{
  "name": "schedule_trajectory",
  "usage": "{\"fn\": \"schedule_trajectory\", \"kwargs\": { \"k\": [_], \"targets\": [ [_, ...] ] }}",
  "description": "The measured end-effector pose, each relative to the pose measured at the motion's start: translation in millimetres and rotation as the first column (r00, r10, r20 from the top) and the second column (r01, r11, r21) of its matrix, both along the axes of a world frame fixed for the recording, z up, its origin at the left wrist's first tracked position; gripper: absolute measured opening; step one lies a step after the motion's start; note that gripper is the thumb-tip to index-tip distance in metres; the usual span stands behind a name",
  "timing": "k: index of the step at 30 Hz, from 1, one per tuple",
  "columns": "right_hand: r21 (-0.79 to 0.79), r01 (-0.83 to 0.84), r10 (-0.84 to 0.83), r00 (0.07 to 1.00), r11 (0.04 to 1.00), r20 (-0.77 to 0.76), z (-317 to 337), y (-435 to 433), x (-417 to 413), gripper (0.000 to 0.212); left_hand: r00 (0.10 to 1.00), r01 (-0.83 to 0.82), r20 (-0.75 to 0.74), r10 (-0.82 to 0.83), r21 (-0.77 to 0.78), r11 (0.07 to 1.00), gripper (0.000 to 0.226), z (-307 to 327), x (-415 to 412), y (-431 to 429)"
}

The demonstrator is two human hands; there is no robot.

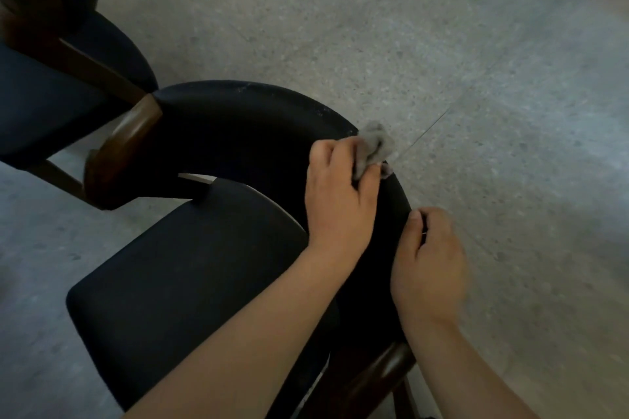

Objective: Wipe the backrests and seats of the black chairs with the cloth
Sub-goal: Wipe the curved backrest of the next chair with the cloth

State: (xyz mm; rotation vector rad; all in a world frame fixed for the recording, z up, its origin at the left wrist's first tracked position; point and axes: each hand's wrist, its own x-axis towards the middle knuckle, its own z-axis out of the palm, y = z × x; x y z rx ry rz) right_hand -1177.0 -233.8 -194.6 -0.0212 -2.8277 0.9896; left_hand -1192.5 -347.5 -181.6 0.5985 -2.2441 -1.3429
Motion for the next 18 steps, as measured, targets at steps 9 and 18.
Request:
{"fn": "schedule_trajectory", "kwargs": {
  "k": [9,18],
  "targets": [
    [-0.002,0.023,-0.023,1.000,1.000,-0.015,-3,-1,-1,0.027,0.982,-0.157,0.068,0.175,-0.219,0.963,0.037,-19,-17,7],
    [0.007,0.015,-0.015,0.999,1.000,-0.041,-3,-1,0,0.018,0.934,-0.350,0.099,0.344,0.051,0.935,0.029,-42,3,5]
  ]
}}
